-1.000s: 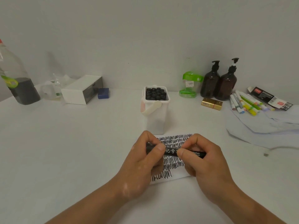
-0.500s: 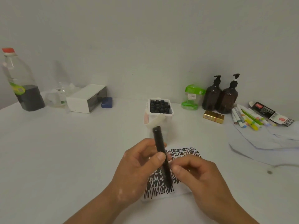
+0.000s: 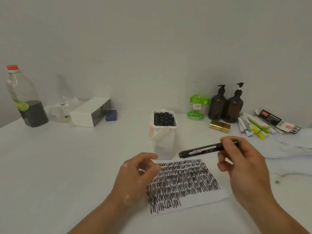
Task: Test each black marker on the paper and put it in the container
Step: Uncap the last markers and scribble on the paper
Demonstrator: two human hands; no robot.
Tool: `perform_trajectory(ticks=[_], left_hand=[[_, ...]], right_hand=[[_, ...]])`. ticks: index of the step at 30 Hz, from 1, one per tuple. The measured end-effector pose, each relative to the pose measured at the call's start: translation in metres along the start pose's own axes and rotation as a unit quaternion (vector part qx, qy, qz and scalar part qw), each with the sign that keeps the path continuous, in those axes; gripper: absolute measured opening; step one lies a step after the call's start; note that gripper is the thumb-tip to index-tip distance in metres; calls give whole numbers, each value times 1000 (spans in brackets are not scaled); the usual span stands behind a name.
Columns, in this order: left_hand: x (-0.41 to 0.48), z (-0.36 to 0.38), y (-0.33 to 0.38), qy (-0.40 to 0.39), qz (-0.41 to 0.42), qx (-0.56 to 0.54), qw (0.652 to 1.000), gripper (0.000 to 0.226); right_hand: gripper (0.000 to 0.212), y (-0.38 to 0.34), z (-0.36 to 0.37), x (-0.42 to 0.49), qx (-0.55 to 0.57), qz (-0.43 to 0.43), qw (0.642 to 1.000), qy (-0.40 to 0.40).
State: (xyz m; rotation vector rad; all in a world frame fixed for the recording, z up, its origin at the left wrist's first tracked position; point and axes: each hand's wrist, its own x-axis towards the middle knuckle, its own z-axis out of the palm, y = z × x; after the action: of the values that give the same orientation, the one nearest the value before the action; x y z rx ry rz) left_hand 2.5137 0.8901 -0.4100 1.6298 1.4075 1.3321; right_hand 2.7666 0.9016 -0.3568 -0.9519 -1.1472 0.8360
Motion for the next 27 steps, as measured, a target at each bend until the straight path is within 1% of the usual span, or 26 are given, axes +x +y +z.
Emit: perform_trajectory(ticks=[2, 4, 6, 8, 10, 12, 16, 18, 21, 22, 25, 27], left_hand=[[11, -3, -5, 75, -33, 4, 997, 24], [22, -1, -8, 119, -56, 27, 991, 36], [30, 3, -12, 123, -65, 52, 989, 52], [38, 8, -15, 117, -67, 71, 988, 67], [49, 14, -17, 117, -68, 87, 987, 79], [60, 19, -19, 111, -64, 85, 988, 87], [73, 30, -21, 94, -58, 58, 992, 100], [77, 34, -24, 92, -59, 46, 993, 100], [81, 38, -27, 92, -61, 49, 993, 85], [82, 37, -29, 91, -61, 50, 993, 79], [82, 35, -31, 94, -56, 53, 993, 63], [82, 33, -32, 97, -50, 56, 992, 58]], right_hand=[[33, -23, 4, 24, -42, -36, 998, 16], [26, -45, 16, 50, -100, -95, 990, 8], [18, -63, 34, 72, -160, -143, 977, -8], [12, -69, 52, 91, -219, -162, 962, -30], [12, -68, 65, 102, -302, -171, 936, -60], [13, -64, 75, 106, -364, -167, 912, -90], [16, -53, 88, 113, -434, -134, 879, -145], [17, -49, 95, 114, -456, -131, 865, -167], [26, -42, 102, 116, -489, -149, 838, -190], [25, -39, 103, 116, -499, -156, 830, -194], [6, -26, 105, 114, -510, -168, 818, -207], [9, -13, 103, 109, -515, -178, 812, -209]])
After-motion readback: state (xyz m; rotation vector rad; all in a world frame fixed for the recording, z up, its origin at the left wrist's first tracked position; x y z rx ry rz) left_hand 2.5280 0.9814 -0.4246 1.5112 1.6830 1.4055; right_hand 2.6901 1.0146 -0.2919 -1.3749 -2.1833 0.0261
